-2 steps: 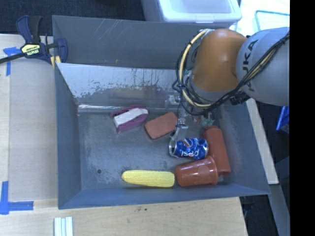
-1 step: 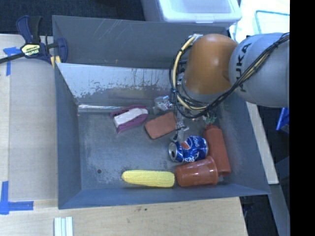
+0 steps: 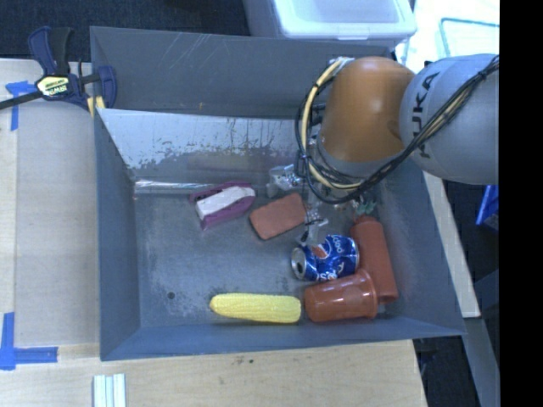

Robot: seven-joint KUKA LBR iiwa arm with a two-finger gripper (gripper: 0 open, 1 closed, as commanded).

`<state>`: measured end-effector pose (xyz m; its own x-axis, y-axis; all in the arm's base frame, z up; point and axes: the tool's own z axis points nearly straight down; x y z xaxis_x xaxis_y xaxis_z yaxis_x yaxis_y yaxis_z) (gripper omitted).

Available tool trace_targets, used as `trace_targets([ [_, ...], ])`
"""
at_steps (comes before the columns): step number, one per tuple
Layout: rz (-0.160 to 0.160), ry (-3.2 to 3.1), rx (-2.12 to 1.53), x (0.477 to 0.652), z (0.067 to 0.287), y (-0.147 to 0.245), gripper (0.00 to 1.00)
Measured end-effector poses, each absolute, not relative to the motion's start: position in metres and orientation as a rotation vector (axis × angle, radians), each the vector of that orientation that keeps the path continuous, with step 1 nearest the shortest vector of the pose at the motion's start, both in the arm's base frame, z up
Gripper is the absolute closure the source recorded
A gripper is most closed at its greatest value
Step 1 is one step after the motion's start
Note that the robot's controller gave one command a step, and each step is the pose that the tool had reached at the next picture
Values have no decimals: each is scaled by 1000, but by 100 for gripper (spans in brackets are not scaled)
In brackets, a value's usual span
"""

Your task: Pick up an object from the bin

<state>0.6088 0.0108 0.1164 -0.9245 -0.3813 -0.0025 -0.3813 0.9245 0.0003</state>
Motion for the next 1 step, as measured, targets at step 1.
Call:
trace_targets([
  [1, 0, 3120, -302, 613, 142, 34, 0],
])
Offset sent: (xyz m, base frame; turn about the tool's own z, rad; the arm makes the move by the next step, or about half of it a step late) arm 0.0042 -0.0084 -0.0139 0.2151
